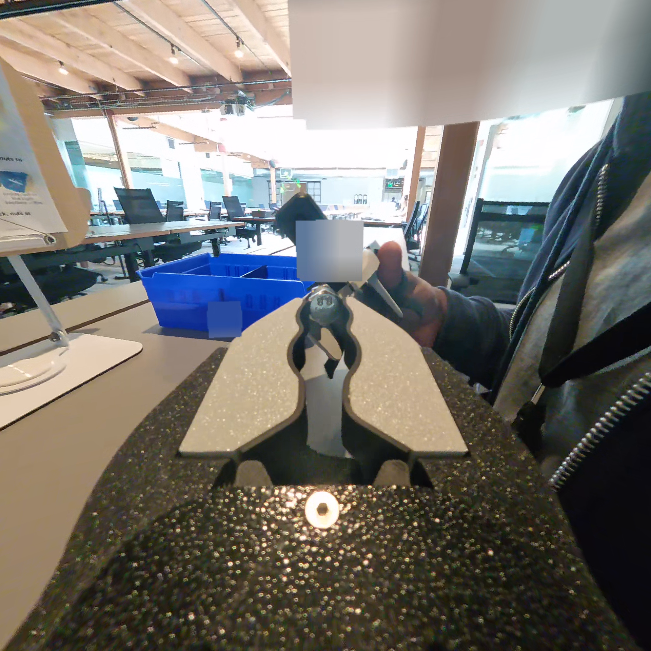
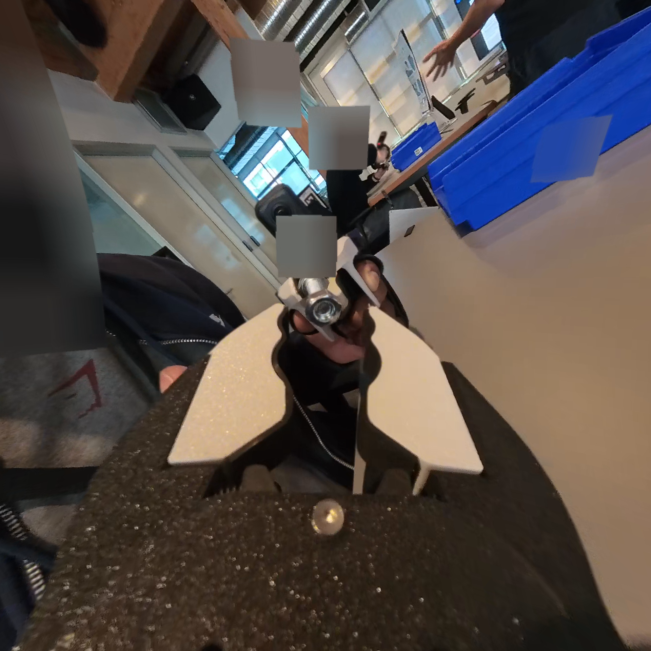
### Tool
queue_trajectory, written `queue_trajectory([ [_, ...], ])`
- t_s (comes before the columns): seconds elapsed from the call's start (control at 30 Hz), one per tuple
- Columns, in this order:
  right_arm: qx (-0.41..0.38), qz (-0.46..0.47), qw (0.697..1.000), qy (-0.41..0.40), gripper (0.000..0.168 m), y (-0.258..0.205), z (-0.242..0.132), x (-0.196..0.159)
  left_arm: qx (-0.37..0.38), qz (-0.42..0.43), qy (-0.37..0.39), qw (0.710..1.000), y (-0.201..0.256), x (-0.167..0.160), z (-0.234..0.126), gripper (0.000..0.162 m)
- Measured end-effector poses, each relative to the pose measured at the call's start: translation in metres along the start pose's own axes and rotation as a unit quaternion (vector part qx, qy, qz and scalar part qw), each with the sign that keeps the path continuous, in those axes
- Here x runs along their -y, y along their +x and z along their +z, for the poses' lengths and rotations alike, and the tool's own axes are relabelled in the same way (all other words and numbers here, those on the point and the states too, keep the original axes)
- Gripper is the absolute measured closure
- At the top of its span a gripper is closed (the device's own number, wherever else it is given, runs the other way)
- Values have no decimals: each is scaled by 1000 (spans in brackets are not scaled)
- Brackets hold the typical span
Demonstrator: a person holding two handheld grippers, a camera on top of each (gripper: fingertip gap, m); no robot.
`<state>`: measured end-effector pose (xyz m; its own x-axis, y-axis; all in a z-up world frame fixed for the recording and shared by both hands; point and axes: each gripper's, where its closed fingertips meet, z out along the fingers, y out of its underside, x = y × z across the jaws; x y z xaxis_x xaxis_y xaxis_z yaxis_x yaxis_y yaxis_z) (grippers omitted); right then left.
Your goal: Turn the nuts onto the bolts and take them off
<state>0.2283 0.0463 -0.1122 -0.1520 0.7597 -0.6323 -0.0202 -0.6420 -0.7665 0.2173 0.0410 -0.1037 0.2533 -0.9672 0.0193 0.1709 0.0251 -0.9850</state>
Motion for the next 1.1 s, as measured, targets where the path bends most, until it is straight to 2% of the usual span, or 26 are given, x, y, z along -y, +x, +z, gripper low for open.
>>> queue_trajectory([
  [0.13,13,15,1000,4,135,-2,0,0,-3,20,-6,1000,4,-1,1,146],
  [0.2,26,13,1000,2,150,-6,0,-1,-3,28,-6,1000,5,-1,1,146],
  [0.3,27,-14,1000,4,151,-9,0,0,-10,23,-4,1000,6,-1,2,146],
  [0.4,8,-71,997,8,151,-9,-2,2,-25,-39,10,999,5,0,3,146],
  [0.5,-31,-154,987,5,151,-7,-2,4,-51,-145,33,988,2,0,4,145],
  [0.57,-66,-217,974,-6,151,-5,-3,5,-77,-239,48,967,0,-3,5,146],
  [0.67,-102,-303,947,-25,152,-5,-3,4,-129,-375,76,915,0,-6,4,146],
  [0.83,-137,-428,892,-50,151,-10,-3,4,-187,-487,111,846,2,-6,5,146],
  [0.93,-156,-490,854,-73,151,-9,-4,1,-202,-519,122,822,1,-9,5,146],
  [1.0,-166,-487,854,-79,151,-5,-4,1,-188,-506,126,832,-1,-11,6,146],
  [1.1,-158,-416,894,-59,146,-2,-5,4,-151,-442,125,875,-6,-9,5,146],
])
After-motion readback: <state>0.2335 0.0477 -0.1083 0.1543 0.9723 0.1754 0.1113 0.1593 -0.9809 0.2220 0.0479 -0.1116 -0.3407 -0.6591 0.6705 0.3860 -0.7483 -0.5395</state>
